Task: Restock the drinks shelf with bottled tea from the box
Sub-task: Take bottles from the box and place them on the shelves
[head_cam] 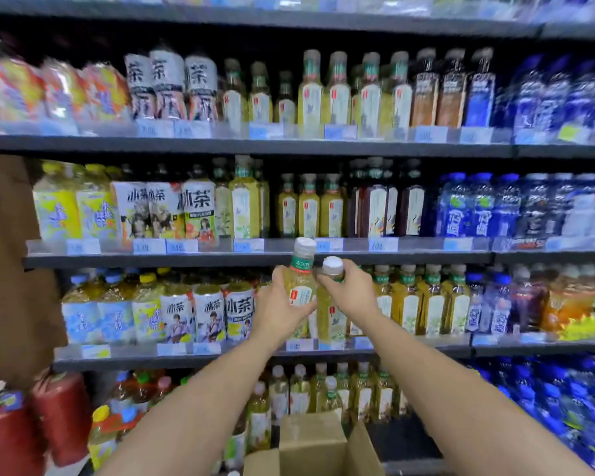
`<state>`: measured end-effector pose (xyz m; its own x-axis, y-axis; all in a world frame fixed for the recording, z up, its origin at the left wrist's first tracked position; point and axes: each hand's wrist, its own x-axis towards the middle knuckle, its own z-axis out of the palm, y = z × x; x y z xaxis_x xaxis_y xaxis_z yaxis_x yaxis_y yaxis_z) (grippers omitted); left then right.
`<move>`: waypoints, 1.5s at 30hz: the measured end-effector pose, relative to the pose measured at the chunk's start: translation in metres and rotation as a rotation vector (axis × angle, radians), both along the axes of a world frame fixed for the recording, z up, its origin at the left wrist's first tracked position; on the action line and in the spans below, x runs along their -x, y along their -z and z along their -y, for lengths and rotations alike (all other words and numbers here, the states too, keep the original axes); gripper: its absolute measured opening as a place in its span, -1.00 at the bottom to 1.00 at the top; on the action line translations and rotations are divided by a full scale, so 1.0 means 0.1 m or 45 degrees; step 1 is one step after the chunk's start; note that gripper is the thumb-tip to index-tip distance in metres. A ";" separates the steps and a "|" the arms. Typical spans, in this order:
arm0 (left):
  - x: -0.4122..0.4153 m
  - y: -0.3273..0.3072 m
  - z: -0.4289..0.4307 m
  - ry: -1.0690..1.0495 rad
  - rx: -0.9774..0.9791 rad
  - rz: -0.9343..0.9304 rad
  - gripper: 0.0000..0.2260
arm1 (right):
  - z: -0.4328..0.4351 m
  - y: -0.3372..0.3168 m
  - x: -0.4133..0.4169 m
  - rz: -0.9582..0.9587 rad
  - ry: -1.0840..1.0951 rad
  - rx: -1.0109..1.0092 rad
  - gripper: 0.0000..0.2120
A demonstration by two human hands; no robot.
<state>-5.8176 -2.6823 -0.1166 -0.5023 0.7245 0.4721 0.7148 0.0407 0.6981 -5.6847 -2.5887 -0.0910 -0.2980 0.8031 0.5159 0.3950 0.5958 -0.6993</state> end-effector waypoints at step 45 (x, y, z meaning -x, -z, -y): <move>1.61 -1.19 -2.83 -0.303 0.709 -0.299 -0.71 | -2.22 -1.12 1.20 0.599 0.427 0.015 -0.08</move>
<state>-5.9788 -2.3991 0.0020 -0.6083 0.7743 0.1745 0.7728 0.5275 0.3528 -5.8045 -2.3667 0.0207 -0.2214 0.8980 0.3802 0.8308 0.3779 -0.4086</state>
